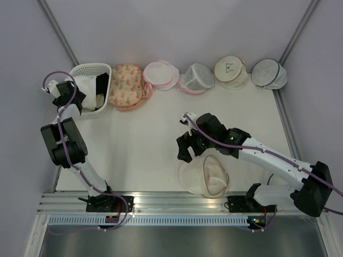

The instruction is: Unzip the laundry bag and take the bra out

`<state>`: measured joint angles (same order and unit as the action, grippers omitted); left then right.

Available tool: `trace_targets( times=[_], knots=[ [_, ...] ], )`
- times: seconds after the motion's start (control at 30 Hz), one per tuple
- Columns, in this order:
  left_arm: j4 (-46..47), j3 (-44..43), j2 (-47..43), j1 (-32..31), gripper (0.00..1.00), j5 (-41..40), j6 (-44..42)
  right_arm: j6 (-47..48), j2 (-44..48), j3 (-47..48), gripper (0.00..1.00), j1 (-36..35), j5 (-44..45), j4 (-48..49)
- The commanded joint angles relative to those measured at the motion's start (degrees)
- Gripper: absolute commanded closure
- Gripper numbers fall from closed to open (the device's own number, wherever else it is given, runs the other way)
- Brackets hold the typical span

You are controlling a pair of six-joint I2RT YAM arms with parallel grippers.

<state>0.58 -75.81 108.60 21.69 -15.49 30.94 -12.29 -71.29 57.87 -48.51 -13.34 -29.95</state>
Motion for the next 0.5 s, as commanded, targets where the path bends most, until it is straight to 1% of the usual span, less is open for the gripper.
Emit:
trace_targets(
  times=[0.0, 0.03, 0.1, 0.13, 0.17, 0.27, 0.3, 0.33, 0.37, 0.43, 0.47],
  knots=[
    [2.67, 2.59, -9.44, 0.19, 0.21, 3.27, 5.79, -0.97, 1.76, -0.30, 0.03, 0.17, -0.90, 2.44],
    [2.50, 3.47, -12.41, 0.19, 0.10, 3.36, 6.50, -0.98, 2.37, -0.73, 0.03, 0.26, -0.81, 2.53],
    [1.80, 6.28, -16.12, 0.02, 0.00, 4.06, 8.87, -2.02, 4.13, -1.26, 0.03, 0.17, 0.41, 3.32],
    [1.62, 8.55, -19.79, 0.02, 0.00, 4.93, 10.01, -2.38, 5.62, -2.05, 0.02, 0.17, 0.86, 4.02],
    [1.44, 9.79, -21.65, -0.33, 0.00, 5.55, 10.45, -2.91, 6.42, -2.49, 0.02, 0.26, 1.30, 4.46],
    [0.74, 15.50, -29.83, -1.65, 0.00, 7.39, 11.86, -5.19, 8.97, -3.81, 0.02, 0.17, 5.33, 5.61],
    [0.48, 17.17, -32.46, -2.96, 0.00, 8.18, 12.04, -6.15, 9.41, -3.90, 0.02, 0.17, 7.43, 5.44],
    [0.04, 20.49, -34.83, -4.02, 0.00, 8.80, 12.13, -8.60, 9.76, -3.73, 0.02, 0.26, 13.28, 4.22],
    [-0.22, 22.18, -39.82, -5.07, 0.00, 9.41, 12.65, -9.49, 9.76, -3.38, 0.03, 0.26, 16.91, 2.90],
    [-2.95, 25.78, -44.59, -8.67, 0.00, 11.52, 13.35, -12.73, 9.07, -1.98, 0.06, 0.26, 23.50, -1.48],
    [-3.56, 29.37, -47.31, -9.99, 0.00, 12.49, 14.32, -13.54, 8.89, -1.79, 0.08, 0.26, 24.50, -2.38]
  ],
)
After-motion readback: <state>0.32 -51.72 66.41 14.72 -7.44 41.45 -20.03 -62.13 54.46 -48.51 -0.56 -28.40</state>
